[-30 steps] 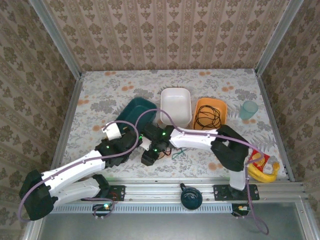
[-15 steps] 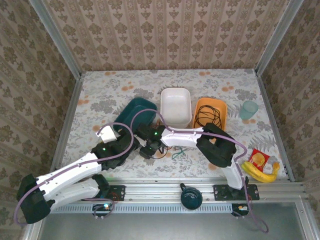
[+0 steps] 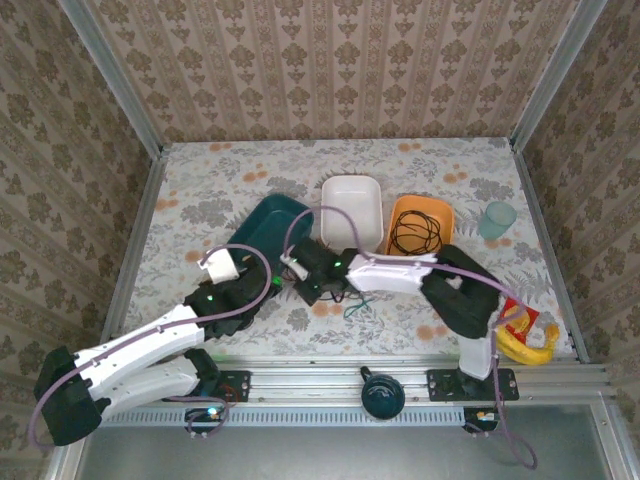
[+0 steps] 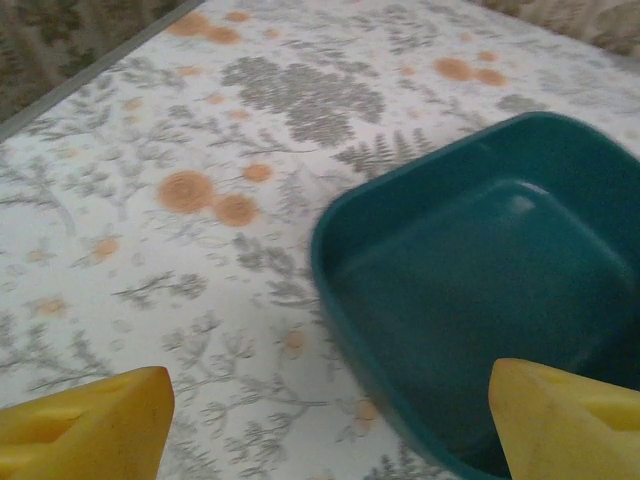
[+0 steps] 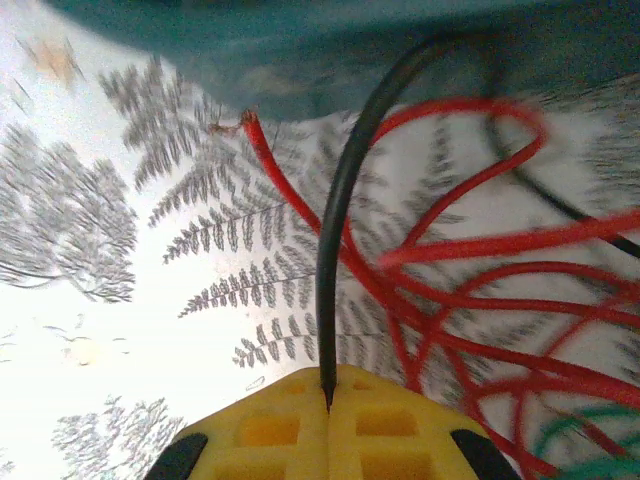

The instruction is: Untangle the cables

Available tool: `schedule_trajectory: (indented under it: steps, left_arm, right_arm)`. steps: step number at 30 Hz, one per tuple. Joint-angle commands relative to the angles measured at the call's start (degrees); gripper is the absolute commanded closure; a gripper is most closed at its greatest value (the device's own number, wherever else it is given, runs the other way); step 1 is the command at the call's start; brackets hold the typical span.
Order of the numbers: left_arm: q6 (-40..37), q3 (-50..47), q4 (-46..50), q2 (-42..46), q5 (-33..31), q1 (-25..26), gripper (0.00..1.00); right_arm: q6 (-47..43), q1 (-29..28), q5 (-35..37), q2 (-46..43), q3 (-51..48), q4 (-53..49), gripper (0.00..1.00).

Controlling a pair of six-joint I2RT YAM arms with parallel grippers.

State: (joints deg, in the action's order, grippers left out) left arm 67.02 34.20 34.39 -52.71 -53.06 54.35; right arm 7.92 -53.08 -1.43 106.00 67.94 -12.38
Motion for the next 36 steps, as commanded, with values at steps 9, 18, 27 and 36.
schedule_trajectory:
  steps: [9, 18, 27, 36]
  left_arm:
    - [-22.56, 1.15, -24.81, -9.25, 9.21, 1.35, 0.17]
    - [-29.0, 5.82, -30.23, -19.37, 18.69, 2.02, 0.16]
    - [-30.0, 11.57, -24.91, -26.31, 22.11, 2.07, 0.16]
    - [-29.77, 11.24, -25.08, -26.15, 22.13, 2.03, 0.16]
  right_arm:
    - [19.78, 12.92, -19.48, -25.99, -9.41, 20.23, 1.0]
    - [27.33, 26.11, -16.4, -38.18, -14.28, 23.59, 1.0]
    - [26.58, 37.84, -6.48, -35.75, -15.43, 8.82, 1.0]
    - [27.92, 40.88, -1.99, -26.75, -18.78, -0.16, 1.0]
